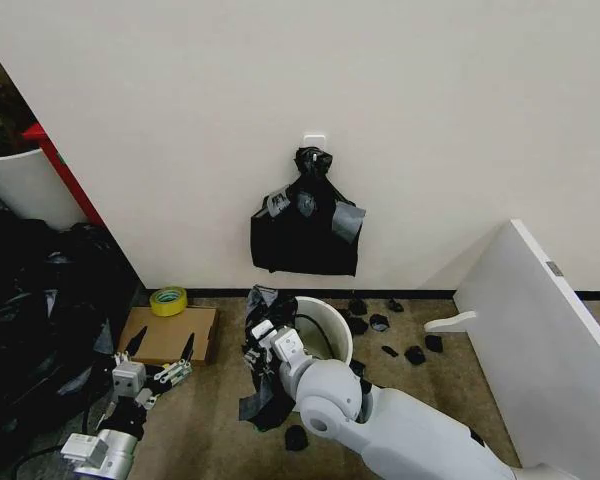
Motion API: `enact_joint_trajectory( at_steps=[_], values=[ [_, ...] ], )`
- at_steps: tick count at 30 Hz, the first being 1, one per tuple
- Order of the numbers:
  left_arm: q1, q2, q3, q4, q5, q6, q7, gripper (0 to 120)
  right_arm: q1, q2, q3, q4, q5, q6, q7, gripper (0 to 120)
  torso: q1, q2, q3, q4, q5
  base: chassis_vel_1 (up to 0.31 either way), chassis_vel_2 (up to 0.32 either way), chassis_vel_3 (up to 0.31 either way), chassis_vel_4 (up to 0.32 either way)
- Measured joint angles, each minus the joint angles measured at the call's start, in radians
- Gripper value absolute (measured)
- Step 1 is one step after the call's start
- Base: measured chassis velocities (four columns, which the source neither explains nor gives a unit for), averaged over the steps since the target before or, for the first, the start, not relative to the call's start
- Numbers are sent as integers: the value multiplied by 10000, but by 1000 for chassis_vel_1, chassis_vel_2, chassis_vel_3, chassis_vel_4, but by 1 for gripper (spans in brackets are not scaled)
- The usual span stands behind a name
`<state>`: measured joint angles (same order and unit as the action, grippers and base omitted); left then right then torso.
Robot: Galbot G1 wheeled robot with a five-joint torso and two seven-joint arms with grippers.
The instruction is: Place the garbage bag over the trash bin.
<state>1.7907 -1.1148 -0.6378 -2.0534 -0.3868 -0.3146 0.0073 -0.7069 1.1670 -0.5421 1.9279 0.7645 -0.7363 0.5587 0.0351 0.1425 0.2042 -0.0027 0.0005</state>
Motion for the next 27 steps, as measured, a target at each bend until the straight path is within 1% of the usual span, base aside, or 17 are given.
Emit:
enact_joint_trajectory(
  at_steps=[1, 2, 5, 6, 7, 9, 15, 19, 22, 23, 25, 27],
  values=[
    [-3, -10, 27, 0, 17, -1, -22, 100, 11, -35, 1, 0, 0, 1, 28, 29, 0, 0, 0, 0, 0, 0, 0, 0, 0],
    [-3, -12, 42, 0, 24, -1, -30, 100, 11, -41, 6, 0, 0, 2, 47, 27, 0, 0, 0, 0, 0, 0, 0, 0, 0],
    [-11, -5, 108, -11, 64, 65, -70, 100, -4, -63, 83, -4, 24, 11, 170, 12, 0, 0, 0, 1, 0, 0, 0, 0, 0],
    [-24, 5, 128, -18, 68, 99, -79, 100, -34, -72, 112, -4, 44, 14, 193, 9, 0, 0, 0, 1, 1, 0, 0, 0, 0],
    [-24, 5, 128, -18, 68, 99, -79, 100, -34, -72, 112, -4, 44, 14, 193, 9, 0, 0, 0, 1, 1, 0, 0, 0, 0],
    [-48, 44, 171, -57, 68, 198, -93, 100, -146, -74, 203, 12, 58, 23, 294, 1, 0, 0, 0, 0, 0, 0, 0, 0, 0],
    [-79, 340, 321, -144, 49, 499, -119, 99, -658, -161, 683, 311, 65, 49, 632, 0, 0, 0, 0, 2, 1, 0, 0, 0, 0],
    [-251, 770, 628, -180, 141, 825, -119, 99, -1260, -319, 1327, 668, 117, 332, 748, 0, 0, 0, 0, 1, 0, 0, 0, 0, 0],
    [-525, 1271, 1254, -213, 147, 1294, -119, 99, -1684, -364, 1725, 850, 122, 694, 750, 0, -1, 1, 0, -1, 1, 0, 0, 0, 0],
    [-525, 1271, 1254, -213, 147, 1294, -119, 99, -1684, -364, 1725, 850, 122, 694, 750, 0, -1, 1, 0, -1, 1, 0, 0, 0, 0],
    [-804, 1602, 1761, -213, 77, 1641, -150, 99, -1858, -367, 1892, 914, 81, 796, 727, 0, 0, 1, -1, 0, 2, 0, 0, 0, 0],
    [-1188, 1876, 2272, -199, -143, 2162, -288, 99, -1978, -353, 2003, 966, 46, 844, 698, 0, 0, 1, 0, -1, 1, 0, 0, 0, 0]
  ],
)
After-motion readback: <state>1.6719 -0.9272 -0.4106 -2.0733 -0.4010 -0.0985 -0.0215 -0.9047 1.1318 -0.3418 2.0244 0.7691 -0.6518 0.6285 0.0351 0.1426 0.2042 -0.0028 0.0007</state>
